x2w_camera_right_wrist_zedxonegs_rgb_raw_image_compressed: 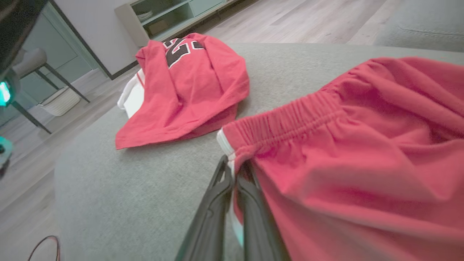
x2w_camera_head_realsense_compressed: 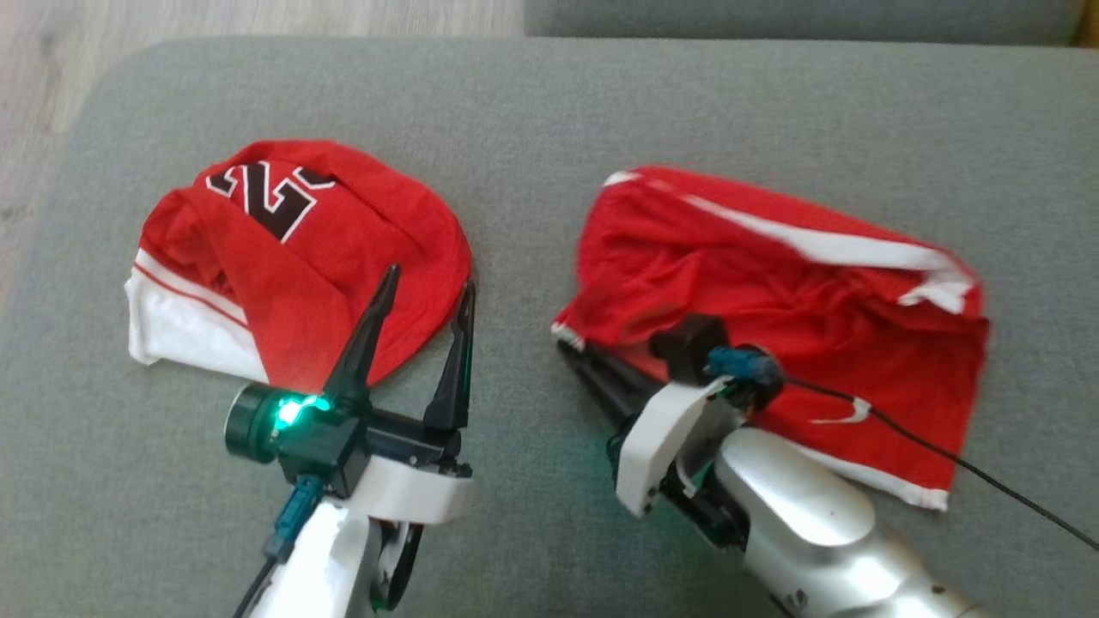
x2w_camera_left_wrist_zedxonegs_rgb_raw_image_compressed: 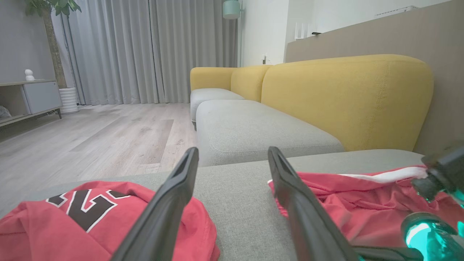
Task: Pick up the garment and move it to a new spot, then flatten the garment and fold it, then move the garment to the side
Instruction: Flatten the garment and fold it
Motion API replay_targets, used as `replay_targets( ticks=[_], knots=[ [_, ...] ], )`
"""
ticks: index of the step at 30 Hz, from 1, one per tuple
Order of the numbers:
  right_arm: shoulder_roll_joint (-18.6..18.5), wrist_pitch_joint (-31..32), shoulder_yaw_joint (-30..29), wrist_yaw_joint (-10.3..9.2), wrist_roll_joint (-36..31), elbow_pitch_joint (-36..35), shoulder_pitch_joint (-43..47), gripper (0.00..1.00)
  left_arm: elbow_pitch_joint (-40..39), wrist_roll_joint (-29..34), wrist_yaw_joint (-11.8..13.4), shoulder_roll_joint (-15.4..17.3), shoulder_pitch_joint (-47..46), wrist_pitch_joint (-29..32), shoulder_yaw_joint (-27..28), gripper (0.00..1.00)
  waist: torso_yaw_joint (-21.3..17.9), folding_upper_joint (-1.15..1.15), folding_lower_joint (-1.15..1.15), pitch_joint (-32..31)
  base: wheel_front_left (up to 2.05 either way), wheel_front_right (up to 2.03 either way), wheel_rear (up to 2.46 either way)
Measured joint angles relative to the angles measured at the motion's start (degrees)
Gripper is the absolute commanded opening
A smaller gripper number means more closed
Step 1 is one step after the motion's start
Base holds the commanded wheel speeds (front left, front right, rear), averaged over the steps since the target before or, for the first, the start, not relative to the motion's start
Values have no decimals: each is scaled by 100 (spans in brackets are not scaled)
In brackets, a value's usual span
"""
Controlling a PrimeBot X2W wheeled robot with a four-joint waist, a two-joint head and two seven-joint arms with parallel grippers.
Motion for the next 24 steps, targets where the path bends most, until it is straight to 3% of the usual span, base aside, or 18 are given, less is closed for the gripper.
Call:
replay_targets(
  ticks=[1, 2, 3, 14, 20, 24],
  knots=[
    [-25, 30, 116, 0, 60, -54, 2, 0, 7, 0, 0, 0, 29, 0, 3, 100, -16, 0, 0, -35, 0, 0, 0],
    [-71, 35, 221, 0, 90, -111, 6, 26, 11, 0, 0, 0, 60, 0, 3, 100, -32, 0, 0, -71, 0, 0, 0],
    [-129, 35, 290, 0, 115, -159, 10, 100, 22, 0, 0, 0, 91, 0, 4, 100, -48, 0, 0, -105, 0, 0, 0],
    [-619, -103, 420, 0, 278, -655, 380, 100, 27, 8, 5, 2, 349, 0, 111, 100, -345, 0, 0, -473, 0, 0, 0],
    [-911, -347, -556, 0, 266, -949, 886, 100, 11, 7, 5, 2, 470, 0, 174, 100, -578, 0, 0, -681, 0, 0, 0],
    [-976, -571, -1679, 0, 77, -1152, 1456, 100, 7, 7, 21, 2, 554, 0, 241, 100, -758, 0, -1, -793, 0, 0, 0]
  ],
)
